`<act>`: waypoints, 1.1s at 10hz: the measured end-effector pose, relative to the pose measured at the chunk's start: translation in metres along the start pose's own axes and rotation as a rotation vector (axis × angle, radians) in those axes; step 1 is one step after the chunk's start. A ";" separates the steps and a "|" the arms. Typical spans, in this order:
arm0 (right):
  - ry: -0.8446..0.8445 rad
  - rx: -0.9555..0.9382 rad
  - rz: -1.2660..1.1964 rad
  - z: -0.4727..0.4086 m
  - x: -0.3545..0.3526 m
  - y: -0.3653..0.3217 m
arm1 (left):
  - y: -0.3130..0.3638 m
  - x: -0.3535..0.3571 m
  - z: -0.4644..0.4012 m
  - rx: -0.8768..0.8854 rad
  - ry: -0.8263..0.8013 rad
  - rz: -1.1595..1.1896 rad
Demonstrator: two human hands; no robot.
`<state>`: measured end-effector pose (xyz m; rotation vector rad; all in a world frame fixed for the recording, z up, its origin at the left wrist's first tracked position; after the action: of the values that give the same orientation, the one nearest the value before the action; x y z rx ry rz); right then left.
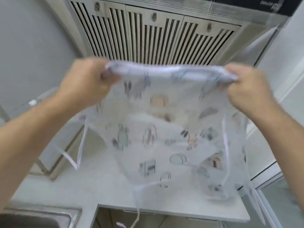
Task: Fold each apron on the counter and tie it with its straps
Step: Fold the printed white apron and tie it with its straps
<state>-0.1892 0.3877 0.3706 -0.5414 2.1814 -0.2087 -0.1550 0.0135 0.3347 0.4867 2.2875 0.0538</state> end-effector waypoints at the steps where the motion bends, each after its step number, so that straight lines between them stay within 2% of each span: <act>1: 0.415 -0.209 -0.041 0.044 -0.001 -0.013 | 0.011 -0.008 0.011 0.256 0.518 0.027; 2: -0.755 -0.031 0.368 0.109 0.082 0.015 | -0.013 0.057 0.065 0.137 -0.652 -0.050; 3: -1.073 0.078 0.375 0.150 0.115 0.040 | -0.034 0.097 0.132 -0.095 -1.243 -0.050; 4: -0.915 0.173 0.087 0.137 0.110 0.047 | -0.037 0.107 0.135 -0.182 -1.071 0.067; 5: -1.154 0.196 0.171 0.122 0.100 0.050 | -0.032 0.098 0.120 -0.298 -0.988 0.290; 6: -1.270 0.110 0.572 0.106 0.101 0.060 | -0.028 0.087 0.103 -0.288 -0.942 0.193; 7: -0.770 -0.027 0.666 0.061 0.088 0.057 | -0.032 0.074 0.077 -0.226 -0.573 -0.046; 8: 0.149 -0.269 0.344 0.047 0.046 0.042 | -0.046 0.051 0.067 -0.069 0.142 -0.002; 9: -0.203 -0.182 0.448 0.069 0.064 0.051 | -0.067 0.067 0.084 0.031 -0.167 0.040; 10: -1.114 0.062 0.683 0.117 0.101 0.075 | -0.087 0.095 0.125 -0.185 -1.219 0.037; 11: -1.240 0.156 0.585 0.115 0.093 0.077 | -0.087 0.093 0.142 -0.292 -1.434 0.127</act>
<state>-0.1729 0.4190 0.2076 0.1079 1.0072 0.2344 -0.1405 -0.0495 0.1548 0.3222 0.8240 0.0683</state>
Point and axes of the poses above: each hand's wrist, its own z-axis away from the middle knuckle, its own x-axis out of the palm, y = z × x, the point moved 2 cm from there along -z, towards the middle knuckle, and after that the axes turned 6 degrees about x, right-handed, at the moved point
